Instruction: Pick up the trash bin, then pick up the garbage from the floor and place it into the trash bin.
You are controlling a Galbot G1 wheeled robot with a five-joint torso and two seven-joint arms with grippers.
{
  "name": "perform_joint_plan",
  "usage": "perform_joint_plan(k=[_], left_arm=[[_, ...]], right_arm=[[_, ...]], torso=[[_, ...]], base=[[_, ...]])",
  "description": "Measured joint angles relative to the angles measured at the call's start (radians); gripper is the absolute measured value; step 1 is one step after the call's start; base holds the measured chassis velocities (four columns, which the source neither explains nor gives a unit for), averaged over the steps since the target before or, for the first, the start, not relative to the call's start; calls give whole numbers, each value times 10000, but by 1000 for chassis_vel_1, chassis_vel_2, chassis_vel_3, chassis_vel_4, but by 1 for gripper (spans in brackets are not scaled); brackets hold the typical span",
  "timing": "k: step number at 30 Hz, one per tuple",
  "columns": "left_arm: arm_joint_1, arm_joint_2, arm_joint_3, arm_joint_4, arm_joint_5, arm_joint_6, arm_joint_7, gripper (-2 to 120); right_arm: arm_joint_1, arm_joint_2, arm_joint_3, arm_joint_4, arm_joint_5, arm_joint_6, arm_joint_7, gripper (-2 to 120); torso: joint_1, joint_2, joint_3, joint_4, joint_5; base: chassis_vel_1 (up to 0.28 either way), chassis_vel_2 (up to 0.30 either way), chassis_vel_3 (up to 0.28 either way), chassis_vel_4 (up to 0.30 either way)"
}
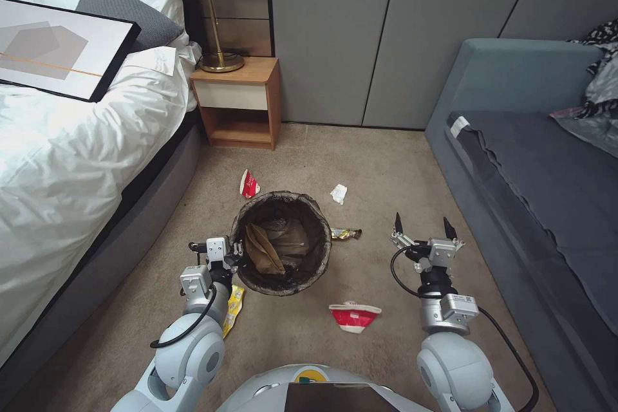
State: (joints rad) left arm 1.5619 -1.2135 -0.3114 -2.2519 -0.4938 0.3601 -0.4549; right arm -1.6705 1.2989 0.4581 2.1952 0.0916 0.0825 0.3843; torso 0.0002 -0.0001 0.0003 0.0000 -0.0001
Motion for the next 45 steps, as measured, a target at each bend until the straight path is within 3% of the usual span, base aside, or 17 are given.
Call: perform_joint_plan(k=[17,24,30,33,35,36,43,45], left_arm=[[42,50,-69,-58,-24,-20,-12,4],[3,179,-157,-55,-109,-40,-11,4],[-86,356,-246,23,-269,-66,-9,4],[-116,416,-273,50,-300,-87,-6,4],[-184,519,-303,118,-360,-114,-2,4],[-184,519,-303,118,-360,-114,-2,4],[-365,616,-168,266,-444,-119,-4,4],[-377,625,-152,288,-445,-119,-5,4]], right_arm=[[-56,-143,5,47,223,-380,137,100],[-90,-784,99,-9,672,-428,-17,100],[240,-3224,212,-857,1930,-302,-670,100],[305,-3744,213,-1022,2275,-284,-941,100],[476,-4673,182,-1325,2898,-202,-1366,100],[476,-4673,182,-1325,2898,-202,-1366,100],[982,-7047,-205,-2364,3878,476,-2997,100],[1060,-7335,-282,-2469,3967,550,-3290,100]], torso=[[-2,1,-4,1,1],[-3,1,-4,-3,2],[-3,1,-3,3,4],[-3,1,-3,1,5],[-3,1,-3,-1,4],[-3,1,-3,-1,4],[-2,1,-2,-1,3],[-2,1,-2,-1,3]], base=[[-2,-3,-10,4],[0,0,0,0],[0,0,0,0],[0,0,0,0],[0,0,0,0],[0,0,0,0],[0,0,0,0],[0,0,0,0]])
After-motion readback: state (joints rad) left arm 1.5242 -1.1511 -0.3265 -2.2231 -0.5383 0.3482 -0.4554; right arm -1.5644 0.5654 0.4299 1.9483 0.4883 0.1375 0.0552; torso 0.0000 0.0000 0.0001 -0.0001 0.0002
